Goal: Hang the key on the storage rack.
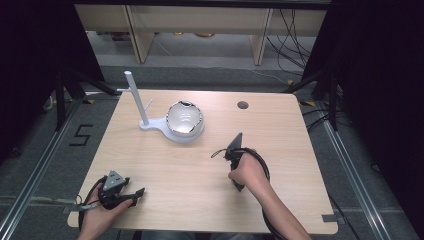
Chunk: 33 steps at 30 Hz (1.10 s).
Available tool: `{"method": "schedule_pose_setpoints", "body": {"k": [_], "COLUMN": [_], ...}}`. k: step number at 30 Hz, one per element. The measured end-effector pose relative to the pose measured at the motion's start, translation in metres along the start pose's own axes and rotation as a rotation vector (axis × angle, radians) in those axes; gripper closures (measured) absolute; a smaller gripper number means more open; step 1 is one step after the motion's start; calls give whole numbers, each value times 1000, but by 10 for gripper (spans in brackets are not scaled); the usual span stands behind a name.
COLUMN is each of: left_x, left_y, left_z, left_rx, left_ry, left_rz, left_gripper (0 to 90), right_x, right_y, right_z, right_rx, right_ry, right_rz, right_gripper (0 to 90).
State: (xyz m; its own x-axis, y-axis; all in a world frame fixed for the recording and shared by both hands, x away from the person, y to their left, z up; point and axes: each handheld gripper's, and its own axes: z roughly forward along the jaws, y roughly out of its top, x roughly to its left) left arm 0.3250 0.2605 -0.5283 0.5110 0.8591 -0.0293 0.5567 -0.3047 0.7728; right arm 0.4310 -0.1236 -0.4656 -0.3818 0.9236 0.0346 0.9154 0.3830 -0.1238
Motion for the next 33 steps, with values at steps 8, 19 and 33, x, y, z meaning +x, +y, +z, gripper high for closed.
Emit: {"method": "schedule_pose_setpoints", "body": {"k": [8,19,33], "left_x": [0,0,-58], "left_y": [0,1,57], "left_z": [0,-2,0], "left_rx": [-1,-13,-256], "left_ry": [-2,-9,-328], "left_rz": [-1,2,42], "left_gripper": [274,302,306], "right_x": [-1,-7,8], "right_y": [-2,-5,-14], "right_z": [-19,-36,-110], "right_rx": [21,-11,-112], "right_ry": [12,51,92], "right_rz": [-15,-20,-61], "right_gripper": [891,893,893]}}
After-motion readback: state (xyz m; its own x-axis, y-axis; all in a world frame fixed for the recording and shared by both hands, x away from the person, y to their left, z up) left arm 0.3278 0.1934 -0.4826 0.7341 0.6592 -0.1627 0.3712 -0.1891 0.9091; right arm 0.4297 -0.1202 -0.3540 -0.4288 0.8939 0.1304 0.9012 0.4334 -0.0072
